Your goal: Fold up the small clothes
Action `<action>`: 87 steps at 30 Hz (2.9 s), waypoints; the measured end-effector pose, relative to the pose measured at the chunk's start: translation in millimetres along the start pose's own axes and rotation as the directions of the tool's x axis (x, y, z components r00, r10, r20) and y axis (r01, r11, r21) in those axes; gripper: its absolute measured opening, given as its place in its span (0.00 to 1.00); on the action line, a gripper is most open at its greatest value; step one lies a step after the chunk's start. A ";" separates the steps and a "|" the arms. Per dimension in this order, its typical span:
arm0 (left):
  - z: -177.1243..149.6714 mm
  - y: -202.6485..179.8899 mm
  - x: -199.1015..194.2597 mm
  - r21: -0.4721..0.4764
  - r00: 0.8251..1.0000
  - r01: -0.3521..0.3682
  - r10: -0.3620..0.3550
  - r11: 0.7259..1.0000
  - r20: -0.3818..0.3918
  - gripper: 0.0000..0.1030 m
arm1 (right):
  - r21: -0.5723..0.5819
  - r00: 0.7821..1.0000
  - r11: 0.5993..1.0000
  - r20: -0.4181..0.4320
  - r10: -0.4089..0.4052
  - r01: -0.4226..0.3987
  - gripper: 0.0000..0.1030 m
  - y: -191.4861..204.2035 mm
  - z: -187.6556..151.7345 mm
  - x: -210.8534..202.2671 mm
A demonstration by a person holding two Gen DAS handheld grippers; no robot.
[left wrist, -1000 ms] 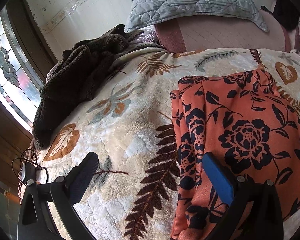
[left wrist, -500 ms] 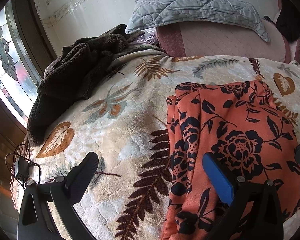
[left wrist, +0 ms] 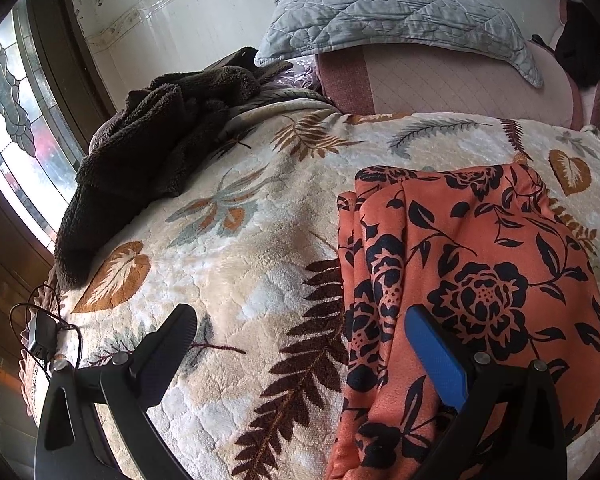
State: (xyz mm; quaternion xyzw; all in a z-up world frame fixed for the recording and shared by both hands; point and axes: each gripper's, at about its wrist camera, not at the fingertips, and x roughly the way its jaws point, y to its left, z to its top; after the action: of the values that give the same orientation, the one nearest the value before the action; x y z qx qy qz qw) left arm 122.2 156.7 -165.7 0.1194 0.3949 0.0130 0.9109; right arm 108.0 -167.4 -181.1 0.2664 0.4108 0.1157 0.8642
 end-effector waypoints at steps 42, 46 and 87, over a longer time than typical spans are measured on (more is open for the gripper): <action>-16.1 13.3 56.2 -0.361 0.766 0.508 -0.602 0.782 -0.226 1.00 | 0.239 0.968 0.959 -0.157 0.194 -0.153 0.73 -34.2 1.8 64.4; -14.9 3.0 59.3 -0.365 0.744 0.534 -0.629 0.762 -0.224 1.00 | 0.242 0.965 0.953 -0.142 0.220 -0.182 0.74 -31.6 5.1 75.0; -0.1 -153.2 -62.2 0.022 0.765 0.626 -0.608 0.780 -0.212 0.39 | 0.031 0.988 0.989 -0.051 0.147 -0.145 0.37 -89.6 -3.6 -52.0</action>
State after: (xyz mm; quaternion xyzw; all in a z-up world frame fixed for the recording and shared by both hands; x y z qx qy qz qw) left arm 68.5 0.6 -156.1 0.0226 0.4985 -0.2936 0.8154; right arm 70.5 -262.3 -199.0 0.3042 0.4145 0.1802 0.8386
